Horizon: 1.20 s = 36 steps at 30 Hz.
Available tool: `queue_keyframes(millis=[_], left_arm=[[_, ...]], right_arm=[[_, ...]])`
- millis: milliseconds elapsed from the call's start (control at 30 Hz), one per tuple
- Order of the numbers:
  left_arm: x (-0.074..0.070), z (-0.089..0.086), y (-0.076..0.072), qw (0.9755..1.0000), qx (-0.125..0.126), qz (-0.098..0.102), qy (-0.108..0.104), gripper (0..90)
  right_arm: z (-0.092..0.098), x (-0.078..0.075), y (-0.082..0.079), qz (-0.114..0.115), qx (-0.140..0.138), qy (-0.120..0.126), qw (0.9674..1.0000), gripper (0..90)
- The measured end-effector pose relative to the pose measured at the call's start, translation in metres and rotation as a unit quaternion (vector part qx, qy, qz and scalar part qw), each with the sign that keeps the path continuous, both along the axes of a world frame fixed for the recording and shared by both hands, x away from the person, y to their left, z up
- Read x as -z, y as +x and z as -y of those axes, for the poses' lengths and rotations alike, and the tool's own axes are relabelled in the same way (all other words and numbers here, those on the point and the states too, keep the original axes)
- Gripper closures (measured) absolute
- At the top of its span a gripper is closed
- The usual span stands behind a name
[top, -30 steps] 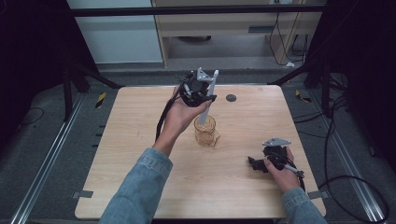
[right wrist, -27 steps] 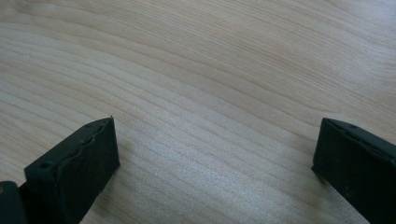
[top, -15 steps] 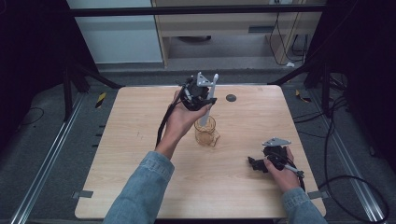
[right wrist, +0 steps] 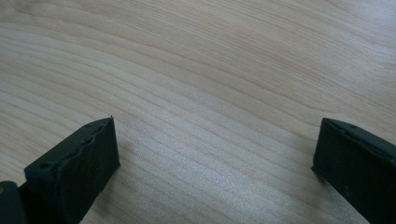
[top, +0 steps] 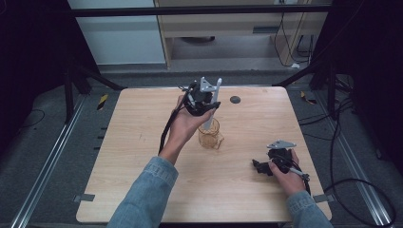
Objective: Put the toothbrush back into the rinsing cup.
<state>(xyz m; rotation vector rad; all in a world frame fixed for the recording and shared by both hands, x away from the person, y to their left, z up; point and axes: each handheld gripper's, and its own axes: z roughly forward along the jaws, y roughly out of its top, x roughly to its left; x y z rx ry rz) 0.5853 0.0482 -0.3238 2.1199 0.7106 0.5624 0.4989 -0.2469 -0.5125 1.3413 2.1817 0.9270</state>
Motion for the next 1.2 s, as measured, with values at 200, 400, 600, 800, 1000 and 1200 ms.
queue_keyframes(millis=[200,400,600,800,1000,1200], left_arm=[[0.009,0.0,0.0,1.0,0.004,-0.002,-0.002,67.8],[0.014,-0.002,0.0,1.0,0.003,-0.005,0.0,67.8],[0.018,-0.001,0.0,0.9999,0.004,-0.005,0.01,67.8],[0.023,0.001,-0.001,0.9999,0.007,-0.009,0.01,67.8],[0.027,0.002,-0.001,0.9998,0.007,-0.013,0.011,67.8],[0.033,0.001,-0.001,0.9997,0.006,-0.018,0.012,67.8]], right_arm=[[0.0,0.0,0.0,0.0,0.0,0.0,1.0,0.3],[0.0,0.0,0.0,0.0,0.0,0.0,1.0,0.3],[0.0,0.0,0.0,0.0,0.0,0.0,1.0,0.3],[0.0,0.0,0.0,0.0,0.0,0.0,1.0,0.3],[0.0,0.0,0.0,0.0,0.0,0.0,1.0,0.3],[0.0,0.0,0.0,0.0,0.0,0.0,1.0,0.4]])
